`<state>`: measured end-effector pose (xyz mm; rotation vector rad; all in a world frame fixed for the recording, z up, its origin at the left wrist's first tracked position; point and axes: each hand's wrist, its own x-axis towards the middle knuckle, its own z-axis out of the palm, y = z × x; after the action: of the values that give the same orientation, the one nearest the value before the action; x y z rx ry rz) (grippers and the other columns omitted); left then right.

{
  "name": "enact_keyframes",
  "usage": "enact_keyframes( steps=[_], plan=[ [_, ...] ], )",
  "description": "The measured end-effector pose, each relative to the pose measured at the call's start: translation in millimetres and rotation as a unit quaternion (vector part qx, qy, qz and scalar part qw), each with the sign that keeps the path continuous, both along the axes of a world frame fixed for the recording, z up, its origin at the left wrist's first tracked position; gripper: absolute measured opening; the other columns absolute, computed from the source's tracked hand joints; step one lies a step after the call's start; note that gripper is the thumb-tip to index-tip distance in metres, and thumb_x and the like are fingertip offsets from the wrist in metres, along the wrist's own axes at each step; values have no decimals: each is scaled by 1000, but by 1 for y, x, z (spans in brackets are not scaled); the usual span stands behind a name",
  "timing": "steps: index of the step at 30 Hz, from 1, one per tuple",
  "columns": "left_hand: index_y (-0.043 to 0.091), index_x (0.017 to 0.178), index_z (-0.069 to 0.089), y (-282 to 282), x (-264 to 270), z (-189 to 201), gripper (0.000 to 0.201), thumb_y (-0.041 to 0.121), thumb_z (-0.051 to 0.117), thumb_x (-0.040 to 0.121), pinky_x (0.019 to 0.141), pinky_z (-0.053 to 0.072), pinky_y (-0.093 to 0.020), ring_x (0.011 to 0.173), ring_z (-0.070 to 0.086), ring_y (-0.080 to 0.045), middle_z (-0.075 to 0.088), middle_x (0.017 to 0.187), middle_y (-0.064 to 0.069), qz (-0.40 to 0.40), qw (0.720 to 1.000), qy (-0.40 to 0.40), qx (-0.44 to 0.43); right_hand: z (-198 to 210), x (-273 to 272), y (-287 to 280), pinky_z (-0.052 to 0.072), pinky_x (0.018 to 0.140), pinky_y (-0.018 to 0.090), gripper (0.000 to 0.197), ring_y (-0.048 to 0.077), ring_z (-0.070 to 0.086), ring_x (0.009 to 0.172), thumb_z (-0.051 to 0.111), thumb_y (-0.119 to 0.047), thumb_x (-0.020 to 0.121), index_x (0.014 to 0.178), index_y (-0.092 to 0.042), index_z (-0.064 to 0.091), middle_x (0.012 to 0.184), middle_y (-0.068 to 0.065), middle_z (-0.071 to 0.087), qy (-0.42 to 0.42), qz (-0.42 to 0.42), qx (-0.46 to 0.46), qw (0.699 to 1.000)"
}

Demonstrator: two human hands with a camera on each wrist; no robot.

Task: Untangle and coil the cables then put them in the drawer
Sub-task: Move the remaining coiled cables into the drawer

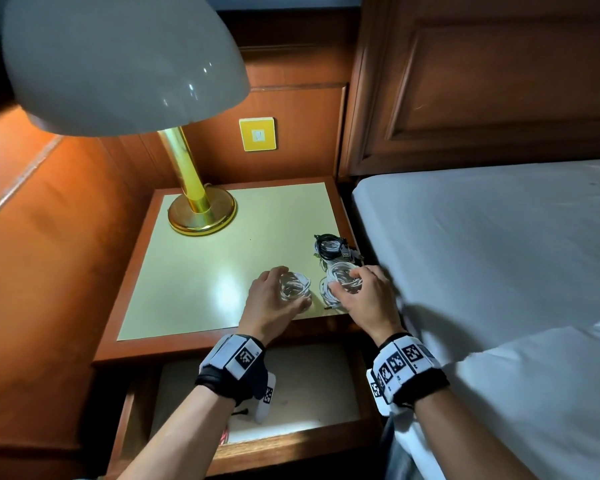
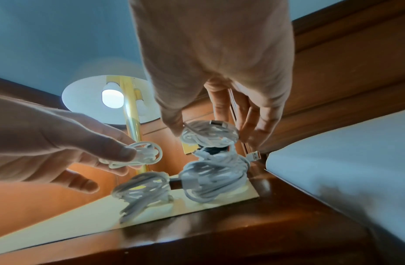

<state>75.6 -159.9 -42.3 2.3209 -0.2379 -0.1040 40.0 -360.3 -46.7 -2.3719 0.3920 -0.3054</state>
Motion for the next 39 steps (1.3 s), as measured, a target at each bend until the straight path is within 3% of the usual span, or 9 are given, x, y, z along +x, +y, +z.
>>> enact_keyframes(
  steps=[6, 10, 12, 18, 21, 26, 30, 35, 39],
  plan=[
    [15, 134, 56, 38, -45, -4, 72, 38, 88, 73, 98, 46, -28, 114, 60, -18, 64, 125, -2, 8, 999, -44, -20, 10, -40, 19, 51, 91, 32, 37, 21, 62, 102, 82, -37, 80, 102, -10, 71, 109, 5, 65, -107, 29, 24, 994],
    [17, 134, 56, 71, -89, -18, 74, 40, 88, 72, 97, 41, -23, 115, 56, -16, 62, 125, 2, 23, 999, -28, -2, 7, -75, 51, 52, 90, 25, 46, 13, 62, 100, 75, -51, 79, 102, -11, 71, 107, -1, 64, -122, 93, 56, 987],
    [19, 134, 56, 87, -106, -32, 74, 43, 88, 71, 99, 41, -25, 116, 55, -17, 63, 126, 2, 34, 999, -11, 23, -4, -90, 68, 50, 92, 24, 52, 13, 60, 103, 69, -57, 78, 104, -12, 71, 109, -3, 63, -87, 133, 62, 985],
    [17, 133, 58, 124, -129, -80, 79, 49, 88, 68, 103, 42, -32, 118, 56, -23, 64, 126, -2, 64, 993, 78, 66, -61, -109, 107, 44, 95, 24, 50, 19, 55, 106, 75, -50, 75, 107, -13, 69, 109, -2, 59, 72, 204, 35, 976],
    [17, 136, 55, 130, -128, -97, 83, 53, 87, 68, 105, 39, -33, 121, 53, -25, 62, 129, -2, 64, 987, 120, 85, -84, -105, 118, 36, 96, 21, 57, 22, 53, 112, 72, -55, 75, 111, -11, 68, 113, 2, 59, 142, 219, 19, 965],
    [26, 124, 59, 136, -124, -127, 80, 67, 80, 58, 98, 48, -38, 115, 56, -24, 64, 119, 4, 39, 975, 182, 125, -105, -101, 126, 39, 101, 30, 55, 24, 49, 119, 74, -50, 81, 119, -11, 64, 117, 5, 55, 239, 227, -17, 944],
    [31, 122, 59, 135, -120, -138, 77, 63, 83, 57, 97, 50, -41, 118, 53, -24, 64, 121, 8, 33, 965, 210, 154, -113, -98, 129, 43, 101, 33, 57, 26, 52, 121, 73, -50, 79, 120, -12, 63, 122, 8, 57, 290, 217, -16, 932],
    [32, 133, 56, 133, -111, -144, 85, 52, 89, 58, 106, 46, -42, 131, 47, -25, 64, 129, 4, 28, 950, 255, 176, -115, -92, 132, 46, 99, 33, 58, 27, 55, 118, 74, -47, 78, 121, -10, 63, 125, 9, 58, 336, 219, -20, 916],
    [35, 131, 58, 133, -106, -147, 84, 48, 92, 55, 107, 46, -38, 131, 51, -22, 65, 131, 4, 20, 947, 271, 172, -117, -88, 135, 47, 101, 32, 58, 25, 56, 120, 78, -40, 74, 123, -11, 64, 130, 9, 59, 363, 221, -3, 905]
  ],
)
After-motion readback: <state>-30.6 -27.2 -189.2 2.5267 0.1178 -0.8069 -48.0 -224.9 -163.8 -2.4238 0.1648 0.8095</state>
